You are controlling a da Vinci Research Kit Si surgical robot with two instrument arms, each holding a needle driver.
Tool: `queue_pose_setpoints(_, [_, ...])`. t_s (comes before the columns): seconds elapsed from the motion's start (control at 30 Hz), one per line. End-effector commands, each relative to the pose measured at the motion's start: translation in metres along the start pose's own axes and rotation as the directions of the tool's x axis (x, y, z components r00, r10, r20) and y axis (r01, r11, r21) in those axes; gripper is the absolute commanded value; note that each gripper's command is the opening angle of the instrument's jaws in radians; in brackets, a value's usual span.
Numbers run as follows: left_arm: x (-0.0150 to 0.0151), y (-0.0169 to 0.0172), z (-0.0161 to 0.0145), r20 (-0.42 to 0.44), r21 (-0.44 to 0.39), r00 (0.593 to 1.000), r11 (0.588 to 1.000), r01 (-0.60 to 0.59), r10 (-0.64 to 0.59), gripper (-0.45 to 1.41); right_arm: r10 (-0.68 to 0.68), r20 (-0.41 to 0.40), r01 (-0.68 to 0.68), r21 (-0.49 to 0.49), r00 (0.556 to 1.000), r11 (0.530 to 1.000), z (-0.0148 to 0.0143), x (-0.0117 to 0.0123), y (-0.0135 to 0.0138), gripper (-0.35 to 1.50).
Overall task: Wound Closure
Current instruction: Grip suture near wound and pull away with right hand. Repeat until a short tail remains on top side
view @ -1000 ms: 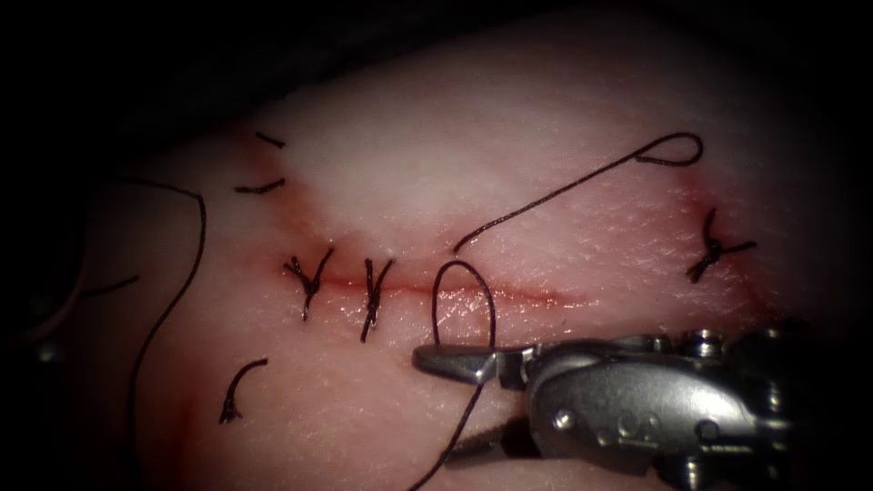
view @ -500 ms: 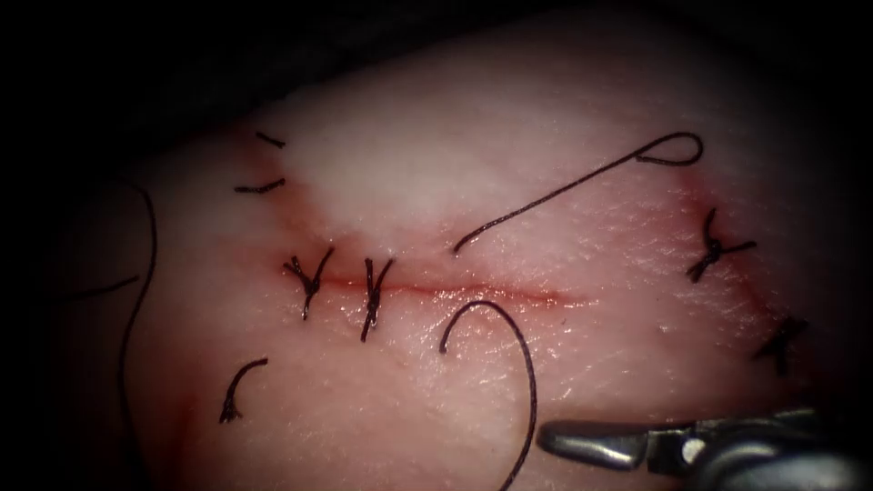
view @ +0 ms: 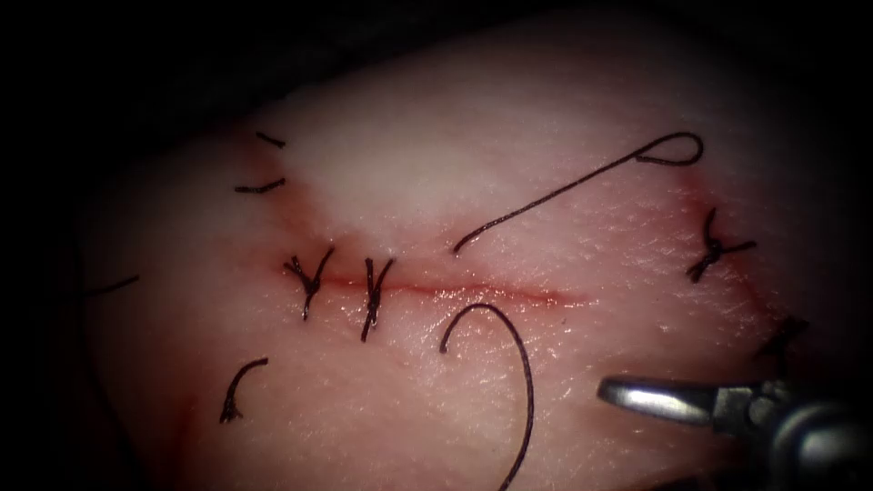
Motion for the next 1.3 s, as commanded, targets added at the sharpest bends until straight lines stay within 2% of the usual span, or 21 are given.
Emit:
queue_pose_setpoints(0.03, [-0.0001, -0.0006, 0.0009, -0.004, 0.0, 1.0, 1.0, -0.004, 0.004, -0.45, 0.003, 0.001, -0.003, -0.005, 1.0, 1.0, 0.0017, -0.0004, 0.0012, 1.43])
queue_pose_setpoints(0.1, [-0.0002, -0.0002, 0.0015, -0.011, -0.002, 1.0, 1.0, -0.006, 0.006, -0.45, 0.042, 0.033, -0.042, -0.009, 0.999, 0.999, 0.0032, -0.0025, 0.0023, 1.4])
queue_pose_setpoints(0.37, [-0.0006, 0.0006, 0.0027, -0.017, -0.012, 1.0, 1.0, -0.013, 0.013, -0.45, 0.11, 0.041, -0.109, -0.009, 0.993, 0.994, 0.0063, -0.0055, 0.0029, 1.35])
queue_pose_setpoints(0.6, [-0.0006, 0.0008, 0.0029, -0.017, -0.019, 1.0, 1.0, -0.014, 0.014, -0.45, 0.103, 0.03, -0.103, -0.002, 0.994, 0.995, 0.0086, -0.0058, 0.0024, 1.35])
queue_pose_setpoints(0.7, [-0.0007, 0.0008, 0.003, -0.017, -0.018, 1.0, 1.0, -0.015, 0.014, -0.45, 0.105, 0.031, -0.105, -0.007, 0.994, 0.994, 0.0091, -0.0054, 0.0023, 1.28])
queue_pose_setpoints(0.73, [-0.0007, 0.0008, 0.003, -0.017, -0.017, 1.0, 1.0, -0.015, 0.015, -0.45, 0.106, 0.031, -0.106, -0.008, 0.994, 0.994, 0.0092, -0.0053, 0.0023, 1.18])
queue_pose_setpoints(0.77, [-0.0007, 0.0009, 0.003, -0.017, -0.017, 1.0, 1.0, -0.015, 0.015, -0.45, 0.106, 0.031, -0.106, -0.008, 0.994, 0.994, 0.0093, -0.0053, 0.0023, 0.98])
queue_pose_setpoints(0.83, [-0.0007, 0.001, 0.0031, -0.015, -0.018, 1.0, 1.0, -0.016, 0.015, -0.45, 0.106, 0.037, -0.106, -0.001, 0.994, 0.994, 0.0091, -0.0053, 0.0022, -0.1])
queue_pose_setpoints(0.87, [-0.0007, 0.001, 0.0031, -0.013, -0.02, 1.0, 1.0, -0.016, 0.016, -0.45, 0.105, 0.053, -0.106, 0.013, 0.993, 0.994, 0.0091, -0.0052, 0.0022, -0.35])
queue_pose_setpoints(1.13, [-0.0007, 0.001, 0.0032, -0.012, -0.019, 1.0, 1.0, -0.016, 0.016, -0.45, 0.067, 0.09, -0.071, 0.04, 0.994, 0.997, 0.0073, -0.0031, 0.0004, -0.35])
queue_pose_setpoints(1.2, [-0.0007, 0.0012, 0.0034, -0.012, -0.025, 1.0, 1.0, -0.018, 0.017, -0.45, 0.015, 0.063, -0.018, 0.047, 0.998, 0.999, 0.0058, -0.0008, -0.0009, -0.35])
queue_pose_setpoints(1.27, [-0.0008, 0.0013, 0.0035, -0.012, -0.024, 1.0, 1.0, -0.018, 0.018, -0.45, 0.021, 0.046, -0.023, 0.041, 0.999, 0.999, 0.0047, 0.0013, -0.0017, -0.35])
queue_pose_setpoints(1.3, [-0.0008, 0.0013, 0.0035, -0.012, -0.024, 1.0, 1.0, -0.018, 0.018, -0.45, 0.021, 0.046, -0.023, 0.041, 0.999, 0.999, 0.0047, 0.0013, -0.0017, -0.35])
